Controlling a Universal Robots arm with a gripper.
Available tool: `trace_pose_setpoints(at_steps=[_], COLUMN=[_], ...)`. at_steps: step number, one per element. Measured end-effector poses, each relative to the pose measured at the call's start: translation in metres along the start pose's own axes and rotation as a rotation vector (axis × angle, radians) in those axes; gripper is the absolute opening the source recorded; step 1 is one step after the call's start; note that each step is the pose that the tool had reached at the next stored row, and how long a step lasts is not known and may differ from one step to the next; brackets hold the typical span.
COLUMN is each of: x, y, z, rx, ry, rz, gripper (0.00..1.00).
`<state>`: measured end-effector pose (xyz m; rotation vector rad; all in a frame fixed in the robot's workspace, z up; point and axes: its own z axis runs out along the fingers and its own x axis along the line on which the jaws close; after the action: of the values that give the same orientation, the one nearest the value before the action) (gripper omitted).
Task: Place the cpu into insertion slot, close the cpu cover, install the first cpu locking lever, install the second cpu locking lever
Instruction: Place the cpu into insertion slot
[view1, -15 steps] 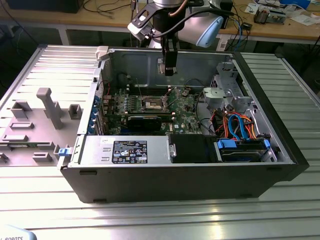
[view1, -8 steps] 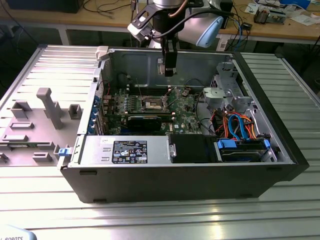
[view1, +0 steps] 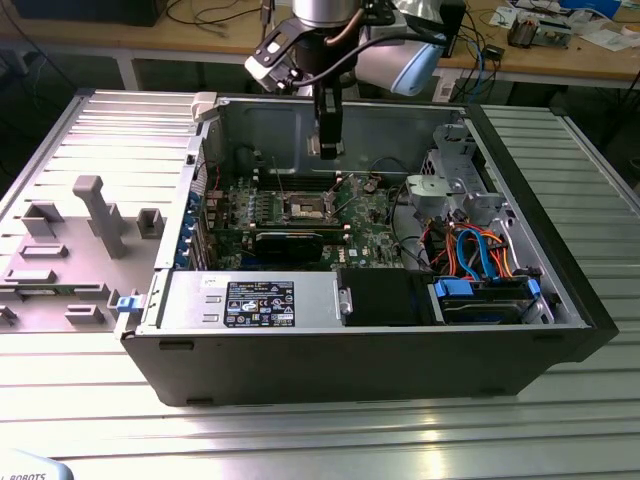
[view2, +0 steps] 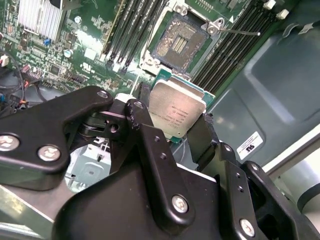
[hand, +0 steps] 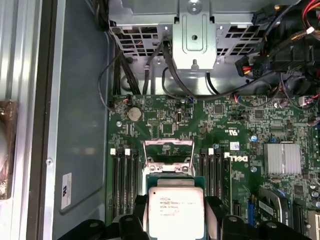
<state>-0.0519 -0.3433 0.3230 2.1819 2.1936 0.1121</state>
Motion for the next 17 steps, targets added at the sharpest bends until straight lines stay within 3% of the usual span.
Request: trace_pose_setpoints(at_steps=[1,13,17], x=[0.0000,0.0000,0.0000], y=[-0.0001,-0.0001,-0.0001], z=[0.0011,0.0016,0.0019], rx=[0.0059,0.0069,0.0124], ry=[-0.0002,0.0000,0.0001], rz=[0.000,0.000,0.000], gripper=[0.54,0.54,0.54])
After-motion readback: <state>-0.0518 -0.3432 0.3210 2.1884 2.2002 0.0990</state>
